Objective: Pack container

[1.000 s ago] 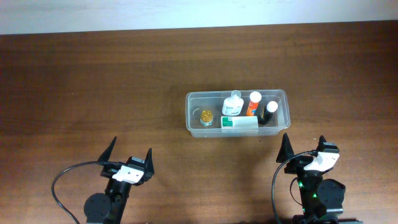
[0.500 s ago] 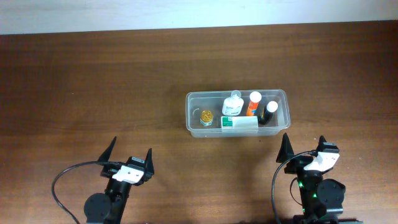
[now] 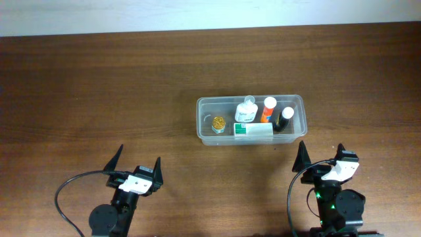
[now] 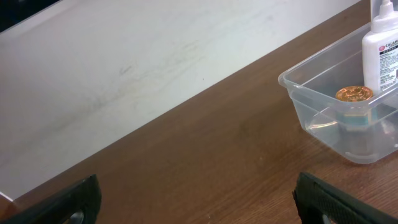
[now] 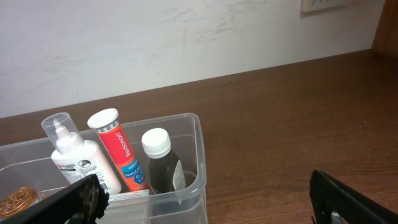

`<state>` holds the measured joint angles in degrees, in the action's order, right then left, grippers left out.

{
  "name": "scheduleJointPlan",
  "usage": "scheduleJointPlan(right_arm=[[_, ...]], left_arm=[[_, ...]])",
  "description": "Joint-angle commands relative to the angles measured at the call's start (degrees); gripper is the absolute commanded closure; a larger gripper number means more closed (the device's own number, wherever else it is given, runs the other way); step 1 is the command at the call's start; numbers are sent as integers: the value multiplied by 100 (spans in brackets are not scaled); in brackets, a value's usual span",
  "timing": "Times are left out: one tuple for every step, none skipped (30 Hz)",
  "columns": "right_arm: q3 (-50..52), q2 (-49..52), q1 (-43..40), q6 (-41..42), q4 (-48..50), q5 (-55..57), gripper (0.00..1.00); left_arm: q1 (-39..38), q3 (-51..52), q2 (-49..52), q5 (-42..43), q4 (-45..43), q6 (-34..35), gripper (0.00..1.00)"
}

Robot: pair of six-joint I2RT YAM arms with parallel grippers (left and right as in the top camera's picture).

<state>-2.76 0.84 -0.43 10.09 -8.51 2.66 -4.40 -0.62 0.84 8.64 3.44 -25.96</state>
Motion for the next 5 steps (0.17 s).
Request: scheduleJointPlan(right_arm=[[61,-66,59,-66,17,-55,2],[61,-66,57,-66,17,-55,2],[61,-66,57,-66,17,-55,1],[61,-66,59,-66,17,-55,1],[61,-66,59,-66,17,-55,2]], left_arm=[[35,11,-50,101,28,-31,1],[35,11,-50,101,28,-31,1],[35,11,-50,101,28,-31,0],[35,11,-50,101,28,-31,1],[35,11,-50,101,28,-31,1]])
